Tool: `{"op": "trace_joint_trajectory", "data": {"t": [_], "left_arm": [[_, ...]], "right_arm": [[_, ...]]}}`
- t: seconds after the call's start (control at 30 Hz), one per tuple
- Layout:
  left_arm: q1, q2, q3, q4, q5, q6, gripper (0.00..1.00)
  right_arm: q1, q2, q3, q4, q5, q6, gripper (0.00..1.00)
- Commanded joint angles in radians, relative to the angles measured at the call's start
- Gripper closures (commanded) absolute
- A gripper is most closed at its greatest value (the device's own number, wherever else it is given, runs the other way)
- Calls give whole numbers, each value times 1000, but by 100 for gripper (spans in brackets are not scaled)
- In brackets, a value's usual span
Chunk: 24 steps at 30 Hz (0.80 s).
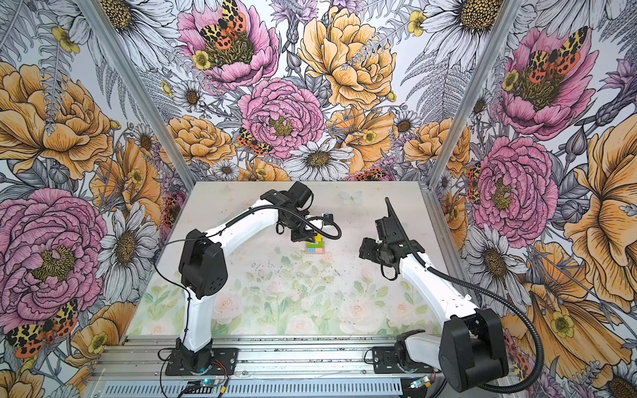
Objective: Build the wood block tower
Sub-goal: 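Position the yellow block above the stack with the left gripper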
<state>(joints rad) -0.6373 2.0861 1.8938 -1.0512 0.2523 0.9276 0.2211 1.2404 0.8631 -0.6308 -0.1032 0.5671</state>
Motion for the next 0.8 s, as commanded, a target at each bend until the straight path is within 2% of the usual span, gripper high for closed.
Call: {"op": "trace_joint_trajectory", "data": {"t": [0.0,0.77], "left_arm": [[7,10,40,-4,6,12,100],[5,33,57,-1,-36,-5,100]], "right_arm": [[-8,13,28,3,-4,7,30],[-9,34,31,3,-3,6,30]]}}
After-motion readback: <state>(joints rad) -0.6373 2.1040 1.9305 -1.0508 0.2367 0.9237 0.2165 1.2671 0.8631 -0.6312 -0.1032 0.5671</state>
